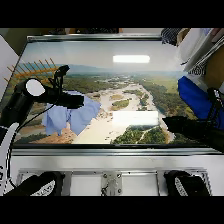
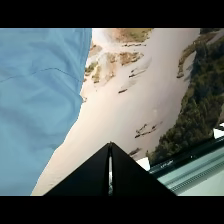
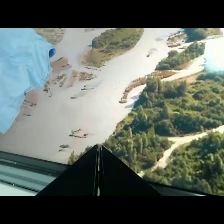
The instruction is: Fold the clothes and pants, and hang the long-sleeved shirts on hangers.
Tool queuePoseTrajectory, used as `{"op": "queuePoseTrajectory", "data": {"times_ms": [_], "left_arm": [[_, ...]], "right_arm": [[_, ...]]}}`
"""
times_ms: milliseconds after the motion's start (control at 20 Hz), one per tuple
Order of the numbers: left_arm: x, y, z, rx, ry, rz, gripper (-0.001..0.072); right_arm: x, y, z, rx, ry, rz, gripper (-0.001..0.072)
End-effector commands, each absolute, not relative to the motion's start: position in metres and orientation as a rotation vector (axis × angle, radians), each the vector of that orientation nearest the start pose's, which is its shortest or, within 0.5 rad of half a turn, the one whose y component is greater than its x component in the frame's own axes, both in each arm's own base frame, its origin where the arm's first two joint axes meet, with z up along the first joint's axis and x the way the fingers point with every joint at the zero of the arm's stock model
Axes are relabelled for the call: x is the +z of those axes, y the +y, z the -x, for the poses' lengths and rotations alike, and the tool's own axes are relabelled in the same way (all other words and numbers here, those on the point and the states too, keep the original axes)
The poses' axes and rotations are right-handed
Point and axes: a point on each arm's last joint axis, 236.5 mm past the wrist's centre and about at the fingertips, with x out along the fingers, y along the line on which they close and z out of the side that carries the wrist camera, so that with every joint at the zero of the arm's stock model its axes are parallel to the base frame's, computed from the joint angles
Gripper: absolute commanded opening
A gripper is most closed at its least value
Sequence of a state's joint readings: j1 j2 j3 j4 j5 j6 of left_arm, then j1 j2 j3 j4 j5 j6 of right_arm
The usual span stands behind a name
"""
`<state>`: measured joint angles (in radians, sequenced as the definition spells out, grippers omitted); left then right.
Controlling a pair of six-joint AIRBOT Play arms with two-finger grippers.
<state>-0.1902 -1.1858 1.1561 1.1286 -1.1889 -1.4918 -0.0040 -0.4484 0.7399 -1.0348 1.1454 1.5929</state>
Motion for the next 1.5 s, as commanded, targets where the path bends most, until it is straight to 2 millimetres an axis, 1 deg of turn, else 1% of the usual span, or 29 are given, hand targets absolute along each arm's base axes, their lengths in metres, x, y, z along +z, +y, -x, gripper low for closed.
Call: {"op": "queuePoseTrajectory", "data": {"times_ms": [0,50,150,250,300,350,500,550,600,700,800,900,950,1000,1050,1100,1150,1200,1250,1350,1400,1450], "left_arm": [[0.064,-0.155,-0.366,-0.458,1.134,0.155,0.0264],[0.063,-0.142,-0.376,-0.43,1.101,0.093,0.072],[0.052,-0.102,-0.394,-0.311,1.076,-0.026,0.071],[0.029,-0.064,-0.406,-0.185,1.113,-0.116,0.0709],[0.015,-0.052,-0.411,-0.15,1.137,-0.144,0.0709],[-0.001,-0.046,-0.416,-0.136,1.161,-0.156,0.071],[-0.049,-0.049,-0.434,-0.138,1.199,-0.152,0.071],[-0.064,-0.053,-0.436,-0.145,1.214,-0.157,0.071],[-0.078,-0.057,-0.436,-0.153,1.234,-0.164,0.071],[-0.104,-0.063,-0.43,-0.168,1.292,-0.177,0.071],[-0.121,-0.072,-0.423,-0.183,1.333,-0.19,0.071],[-0.127,-0.08,-0.42,-0.197,1.344,-0.202,0.0706],[-0.127,-0.083,-0.42,-0.193,1.345,-0.197,0.0522],[-0.124,-0.085,-0.42,-0.186,1.339,-0.186,0.0287],[-0.117,-0.086,-0.422,-0.178,1.324,-0.172,0.008],[-0.104,-0.087,-0.427,-0.177,1.297,-0.165,0.0007],[-0.087,-0.089,-0.434,-0.178,1.266,-0.161,0.0007],[-0.06,-0.091,-0.443,-0.179,1.22,-0.155,0.0006],[-0.025,-0.097,-0.454,-0.187,1.151,-0.145,0.0006],[0.052,-0.117,-0.468,-0.226,0.993,-0.108,0.0007],[0.095,-0.132,-0.47,-0.262,0.906,-0.084,0.0007],[0.133,-0.149,-0.467,-0.304,0.826,-0.064,0.0006]], "right_arm": [[0.134,0.109,-0.244,0.351,0.837,-0.438,0.002],[0.134,0.109,-0.244,0.352,0.837,-0.438,0.002],[0.134,0.109,-0.244,0.351,0.837,-0.438,0.002],[0.134,0.109,-0.244,0.352,0.837,-0.438,0.0021],[0.134,0.109,-0.244,0.352,0.837,-0.438,0.002],[0.134,0.109,-0.244,0.351,0.837,-0.438,0.002],[0.134,0.109,-0.244,0.352,0.837,-0.438,0.002],[0.134,0.109,-0.244,0.351,0.837,-0.438,0.0021],[0.134,0.109,-0.244,0.352,0.837,-0.438,0.002],[0.134,0.109,-0.244,0.351,0.837,-0.438,0.002],[0.134,0.109,-0.244,0.351,0.837,-0.438,0.002],[0.134,0.109,-0.244,0.352,0.837,-0.438,0.002],[0.134,0.109,-0.244,0.351,0.837,-0.438,0.002],[0.134,0.109,-0.244,0.351,0.837,-0.438,0.002],[0.134,0.109,-0.244,0.352,0.837,-0.438,0.002],[0.134,0.109,-0.244,0.352,0.837,-0.438,0.002],[0.134,0.109,-0.244,0.352,0.837,-0.438,0.0021],[0.134,0.109,-0.244,0.351,0.837,-0.438,0.002],[0.134,0.109,-0.244,0.351,0.836,-0.438,0.002],[0.135,0.111,-0.243,0.357,0.837,-0.445,0.002],[0.136,0.113,-0.243,0.362,0.836,-0.457,0.002],[0.139,0.117,-0.242,0.377,0.835,-0.477,0.002]]}}
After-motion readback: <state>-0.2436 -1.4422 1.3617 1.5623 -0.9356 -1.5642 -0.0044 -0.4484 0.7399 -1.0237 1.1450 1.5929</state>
